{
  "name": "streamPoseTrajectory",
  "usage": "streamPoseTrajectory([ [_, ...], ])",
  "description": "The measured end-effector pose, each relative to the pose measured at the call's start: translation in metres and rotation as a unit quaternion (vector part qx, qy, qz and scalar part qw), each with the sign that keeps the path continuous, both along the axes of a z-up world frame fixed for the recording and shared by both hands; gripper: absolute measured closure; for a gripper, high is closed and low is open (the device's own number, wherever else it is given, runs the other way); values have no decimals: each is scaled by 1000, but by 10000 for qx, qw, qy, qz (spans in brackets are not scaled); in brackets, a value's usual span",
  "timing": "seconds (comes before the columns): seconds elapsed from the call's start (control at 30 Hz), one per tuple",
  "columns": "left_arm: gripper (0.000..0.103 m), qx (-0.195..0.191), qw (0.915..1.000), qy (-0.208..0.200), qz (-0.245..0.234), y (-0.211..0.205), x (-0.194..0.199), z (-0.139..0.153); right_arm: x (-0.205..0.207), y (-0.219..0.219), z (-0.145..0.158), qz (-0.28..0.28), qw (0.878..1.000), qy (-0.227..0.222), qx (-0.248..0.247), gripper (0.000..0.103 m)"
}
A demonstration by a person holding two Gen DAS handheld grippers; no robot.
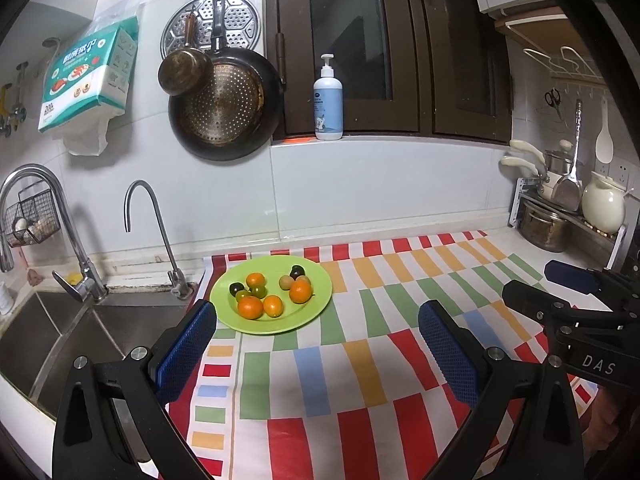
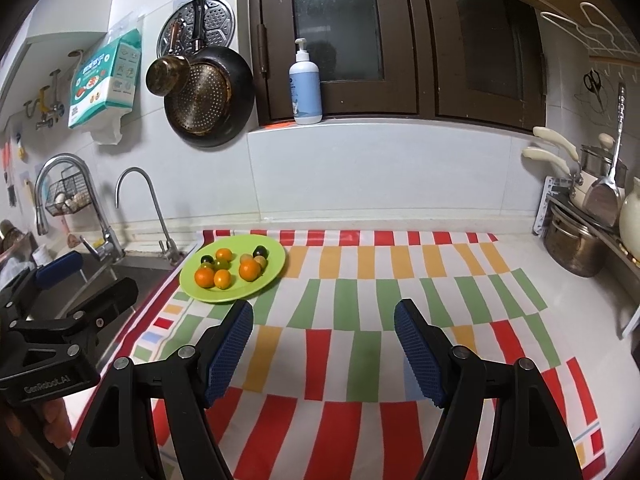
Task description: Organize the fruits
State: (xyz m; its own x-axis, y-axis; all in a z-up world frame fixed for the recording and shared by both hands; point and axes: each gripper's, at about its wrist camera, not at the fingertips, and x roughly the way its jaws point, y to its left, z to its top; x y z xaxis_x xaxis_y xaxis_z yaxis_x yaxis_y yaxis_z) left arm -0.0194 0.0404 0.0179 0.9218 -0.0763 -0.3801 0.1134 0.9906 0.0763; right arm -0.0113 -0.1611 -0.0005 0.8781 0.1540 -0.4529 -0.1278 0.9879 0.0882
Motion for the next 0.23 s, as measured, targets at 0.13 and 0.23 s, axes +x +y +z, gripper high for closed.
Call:
streamPoseTrajectory([
  [0.13,0,1,10000,-26,27,0,-2,1,-1,1,1,5,10000,-4,-9,29],
  [0.23,0,3,10000,-21,27,0,-2,1,-2,0,1,10,10000,-10,-11,29],
])
